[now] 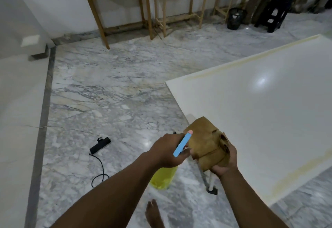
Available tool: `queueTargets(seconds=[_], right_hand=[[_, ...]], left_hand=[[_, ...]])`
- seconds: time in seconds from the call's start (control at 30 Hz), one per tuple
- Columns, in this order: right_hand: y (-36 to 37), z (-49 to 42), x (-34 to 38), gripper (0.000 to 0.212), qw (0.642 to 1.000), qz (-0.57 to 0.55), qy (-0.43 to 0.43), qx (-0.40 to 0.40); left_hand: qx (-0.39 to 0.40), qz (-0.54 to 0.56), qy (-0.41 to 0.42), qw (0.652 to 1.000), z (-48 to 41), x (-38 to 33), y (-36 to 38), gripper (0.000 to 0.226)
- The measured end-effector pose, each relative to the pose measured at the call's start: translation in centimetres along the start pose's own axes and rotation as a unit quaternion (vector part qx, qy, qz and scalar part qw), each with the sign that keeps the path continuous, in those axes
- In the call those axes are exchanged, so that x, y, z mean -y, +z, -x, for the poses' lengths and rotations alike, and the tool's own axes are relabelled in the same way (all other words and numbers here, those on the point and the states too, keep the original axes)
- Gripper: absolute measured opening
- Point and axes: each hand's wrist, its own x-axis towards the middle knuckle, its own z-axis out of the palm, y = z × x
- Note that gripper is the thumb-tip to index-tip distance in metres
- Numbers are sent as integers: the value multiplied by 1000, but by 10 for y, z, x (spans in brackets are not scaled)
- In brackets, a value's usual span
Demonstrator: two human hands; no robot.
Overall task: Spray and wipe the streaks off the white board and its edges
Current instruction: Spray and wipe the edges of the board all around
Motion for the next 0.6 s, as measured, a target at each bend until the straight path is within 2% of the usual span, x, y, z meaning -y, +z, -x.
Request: queueTargets(seconds=[0.13,0.33,0.4,0.5,0.6], right_hand=[[50,-45,-18,61,999,28,43,3],[99,-93,-18,61,990,129,59,22],[108,-118,-13,59,987,146,60,10],[119,-165,-3,55,978,199,50,-35],[139,-219,16,51,956,282,15,-85]], left_hand=[[50,-45,-15,998,-11,26,-39,32],[44,-99,-49,993,-34,55,-71,41],[55,-104,-63,991,-45,63,-81,44],[79,-77,-82,991,-58,83,-100,36],[40,-34,-103,993,-68,110,-117,32]])
